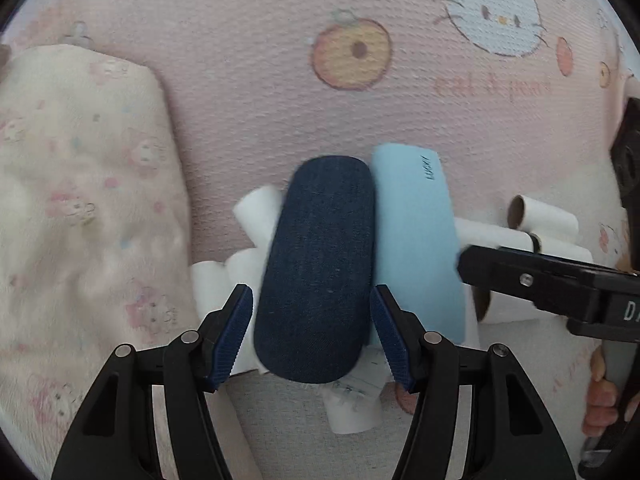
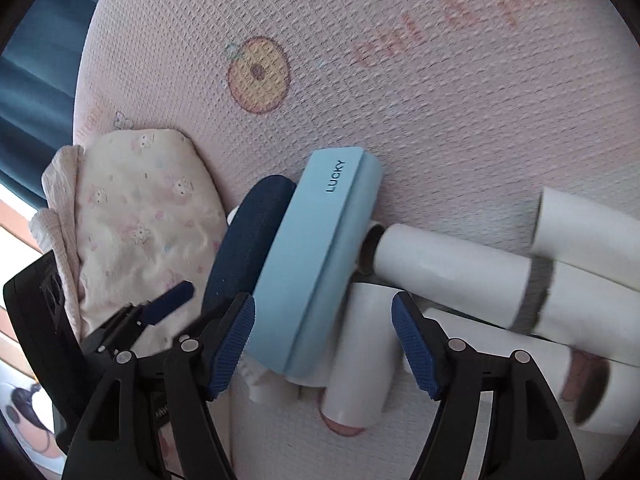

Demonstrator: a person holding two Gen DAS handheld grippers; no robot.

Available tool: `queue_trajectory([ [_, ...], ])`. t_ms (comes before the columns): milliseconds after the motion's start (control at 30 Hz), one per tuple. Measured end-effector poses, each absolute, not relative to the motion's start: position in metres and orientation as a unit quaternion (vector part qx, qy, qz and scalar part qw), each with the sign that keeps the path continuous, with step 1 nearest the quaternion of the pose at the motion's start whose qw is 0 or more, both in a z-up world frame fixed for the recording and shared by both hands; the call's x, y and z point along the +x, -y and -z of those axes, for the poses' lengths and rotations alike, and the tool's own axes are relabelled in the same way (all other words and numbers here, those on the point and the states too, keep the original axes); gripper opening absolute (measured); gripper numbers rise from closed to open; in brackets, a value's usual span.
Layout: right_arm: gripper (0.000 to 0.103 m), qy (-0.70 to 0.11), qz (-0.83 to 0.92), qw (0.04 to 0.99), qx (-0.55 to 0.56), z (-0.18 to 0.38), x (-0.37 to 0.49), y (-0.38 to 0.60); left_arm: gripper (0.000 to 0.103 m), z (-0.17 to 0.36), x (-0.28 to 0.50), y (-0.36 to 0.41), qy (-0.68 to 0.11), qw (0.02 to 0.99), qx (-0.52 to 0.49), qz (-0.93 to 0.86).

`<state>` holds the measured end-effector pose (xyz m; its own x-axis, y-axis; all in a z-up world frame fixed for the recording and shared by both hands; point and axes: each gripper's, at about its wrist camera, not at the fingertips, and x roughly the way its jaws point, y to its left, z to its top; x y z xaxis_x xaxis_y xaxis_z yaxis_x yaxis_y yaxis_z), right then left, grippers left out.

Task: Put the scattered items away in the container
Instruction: 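Move the left gripper onto the denim case while the right gripper approaches the LUCKY case, then close the left gripper on the denim case while the right gripper closes on the LUCKY case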

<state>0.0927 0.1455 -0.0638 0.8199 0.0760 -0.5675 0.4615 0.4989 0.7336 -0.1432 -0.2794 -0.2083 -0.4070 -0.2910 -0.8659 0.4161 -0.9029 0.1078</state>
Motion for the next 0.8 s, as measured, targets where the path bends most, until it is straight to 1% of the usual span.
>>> queue_trajectory([
  [67,0.069,-0.266,0.100,0.820,0.496,0.068,0.096,-0.142,0.066,0.212,-0.147,0.281,-0.055,0.219,0.509,0.831],
  [200,0.069,-0.263,0.052,0.811,0.520,0.079,0.103,-0.138,0.066,0.215,-0.142,0.285,-0.075,0.220,0.504,0.832],
  [300,0.069,-0.271,0.030,0.814,0.512,0.080,0.104,-0.141,0.066,0.217,-0.140,0.285,-0.078,0.220,0.501,0.834],
  [367,0.068,-0.262,0.020,0.819,0.510,0.082,0.104,-0.144,0.065,0.217,-0.140,0.282,-0.075,0.222,0.499,0.835],
  [400,0.057,-0.255,0.017,0.821,0.510,0.082,0.104,-0.145,0.065,0.217,-0.140,0.281,-0.073,0.223,0.498,0.835],
  [433,0.052,-0.255,0.016,0.824,0.507,0.083,0.103,-0.145,0.064,0.218,-0.139,0.280,-0.071,0.223,0.498,0.835],
  [467,0.040,-0.264,0.015,0.826,0.498,0.084,0.101,-0.145,0.064,0.218,-0.138,0.278,-0.070,0.223,0.497,0.836],
  [567,0.036,-0.260,0.003,0.822,0.507,0.087,0.095,-0.142,0.064,0.218,-0.132,0.276,-0.082,0.221,0.497,0.835],
  [667,0.026,-0.270,-0.026,0.826,0.494,0.085,0.083,-0.142,0.064,0.219,-0.123,0.269,-0.092,0.222,0.493,0.836],
  [700,0.023,-0.270,-0.026,0.833,0.482,0.080,0.078,-0.143,0.062,0.219,-0.119,0.265,-0.092,0.219,0.489,0.839],
  [733,0.022,-0.269,-0.030,0.838,0.474,0.077,0.073,-0.145,0.051,0.217,-0.115,0.258,-0.089,0.215,0.481,0.845],
  [767,0.022,-0.297,-0.098,0.834,0.454,0.077,0.070,-0.147,0.040,0.214,-0.112,0.251,-0.083,0.212,0.471,0.852],
  [800,0.022,-0.302,-0.113,0.833,0.449,0.074,0.065,-0.150,0.035,0.212,-0.109,0.241,-0.077,0.206,0.463,0.858],
])
